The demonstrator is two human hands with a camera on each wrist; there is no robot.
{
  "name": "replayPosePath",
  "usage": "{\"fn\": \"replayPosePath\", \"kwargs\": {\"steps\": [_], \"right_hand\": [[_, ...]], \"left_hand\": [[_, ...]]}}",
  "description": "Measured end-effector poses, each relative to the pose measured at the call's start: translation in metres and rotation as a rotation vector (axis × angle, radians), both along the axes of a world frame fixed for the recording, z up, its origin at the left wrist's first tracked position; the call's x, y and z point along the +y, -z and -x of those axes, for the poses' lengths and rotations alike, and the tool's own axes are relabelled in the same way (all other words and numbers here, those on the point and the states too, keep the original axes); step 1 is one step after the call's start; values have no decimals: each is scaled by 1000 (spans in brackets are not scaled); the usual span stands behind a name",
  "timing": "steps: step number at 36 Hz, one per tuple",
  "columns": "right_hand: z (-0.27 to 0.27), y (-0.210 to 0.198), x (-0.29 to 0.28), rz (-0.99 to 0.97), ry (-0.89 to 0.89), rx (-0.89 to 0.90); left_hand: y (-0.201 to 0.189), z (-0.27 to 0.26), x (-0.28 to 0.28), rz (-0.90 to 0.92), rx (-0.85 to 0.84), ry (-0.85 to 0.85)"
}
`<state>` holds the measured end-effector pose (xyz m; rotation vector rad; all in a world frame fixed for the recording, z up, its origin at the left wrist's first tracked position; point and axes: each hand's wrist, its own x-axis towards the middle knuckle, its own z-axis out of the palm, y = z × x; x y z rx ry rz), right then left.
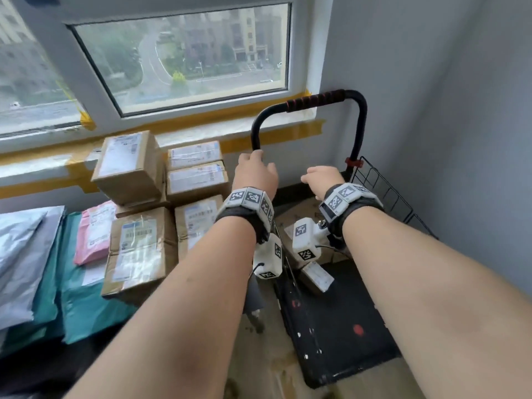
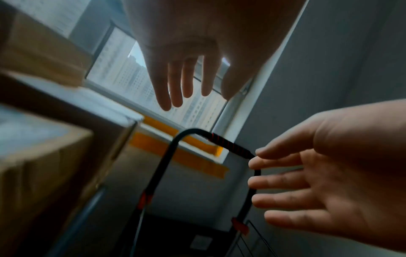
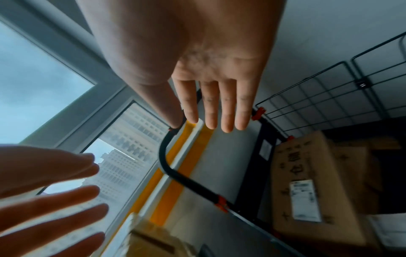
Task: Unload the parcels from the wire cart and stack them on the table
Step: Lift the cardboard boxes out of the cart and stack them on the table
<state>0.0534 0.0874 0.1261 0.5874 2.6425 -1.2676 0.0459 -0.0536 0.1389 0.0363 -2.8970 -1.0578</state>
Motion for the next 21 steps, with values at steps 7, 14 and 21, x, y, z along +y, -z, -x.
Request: {"fn": "replayPosePath", "kwargs": {"steps": [7, 14, 21], "right_hand": [[-31, 58, 87, -160, -58, -139], [-39, 106, 115, -94, -48, -264], [-27, 141, 138, -128, 3, -362]], "left_hand": [[65, -27, 85, -73, -281, -1], [114, -34, 123, -120, -485, -16], [157, -18, 136, -122, -580, 32]]}}
